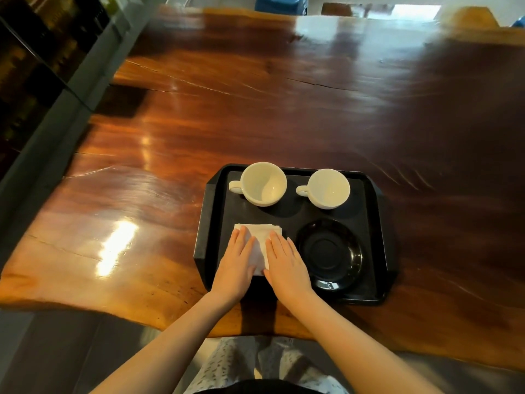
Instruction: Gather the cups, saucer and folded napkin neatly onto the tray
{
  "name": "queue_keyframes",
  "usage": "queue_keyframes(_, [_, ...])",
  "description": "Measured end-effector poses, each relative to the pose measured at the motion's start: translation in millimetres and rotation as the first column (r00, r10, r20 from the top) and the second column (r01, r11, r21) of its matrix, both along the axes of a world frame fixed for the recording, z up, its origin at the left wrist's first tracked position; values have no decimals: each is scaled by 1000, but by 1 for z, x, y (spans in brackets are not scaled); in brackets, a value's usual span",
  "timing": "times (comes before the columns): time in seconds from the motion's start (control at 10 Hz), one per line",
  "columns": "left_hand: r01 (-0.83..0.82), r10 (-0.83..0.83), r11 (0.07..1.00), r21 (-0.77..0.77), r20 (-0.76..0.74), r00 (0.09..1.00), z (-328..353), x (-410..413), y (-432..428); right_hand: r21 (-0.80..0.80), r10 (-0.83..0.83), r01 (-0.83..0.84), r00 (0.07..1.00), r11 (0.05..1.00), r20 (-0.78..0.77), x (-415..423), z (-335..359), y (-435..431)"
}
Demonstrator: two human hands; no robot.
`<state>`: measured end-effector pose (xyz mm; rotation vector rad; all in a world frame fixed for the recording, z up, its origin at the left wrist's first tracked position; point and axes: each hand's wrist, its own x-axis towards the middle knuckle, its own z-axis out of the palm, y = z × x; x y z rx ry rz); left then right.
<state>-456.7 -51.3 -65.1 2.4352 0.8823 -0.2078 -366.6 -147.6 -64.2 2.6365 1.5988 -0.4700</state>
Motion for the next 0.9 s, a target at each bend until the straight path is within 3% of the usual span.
queue_keyframes(0.1, [-16, 16, 1000, -4, 99, 995, 8, 3, -3, 122, -118, 142, 975, 982, -189, 13, 21, -4])
queue_keyframes(0.2, [-53, 85, 988, -146, 225, 971, 22, 18, -15, 251, -389, 436, 896, 864, -214, 48, 38, -25])
queue_keyframes(0.3, [-62, 120, 954, -294, 186, 975, 27, 49, -32, 199, -621, 647, 762, 736, -181, 82, 39, -60])
queue_keyframes(0.5, [-122, 126, 924, -362, -14, 992, 30, 87, -46, -30, -712, 730, 656, 683, -252, 96, 24, -86])
queue_keyframes(0.9, [-164, 159, 922, -350, -42, 986, 38, 89, -48, -78, -694, 719, 628, 690, -352, 97, 26, -88])
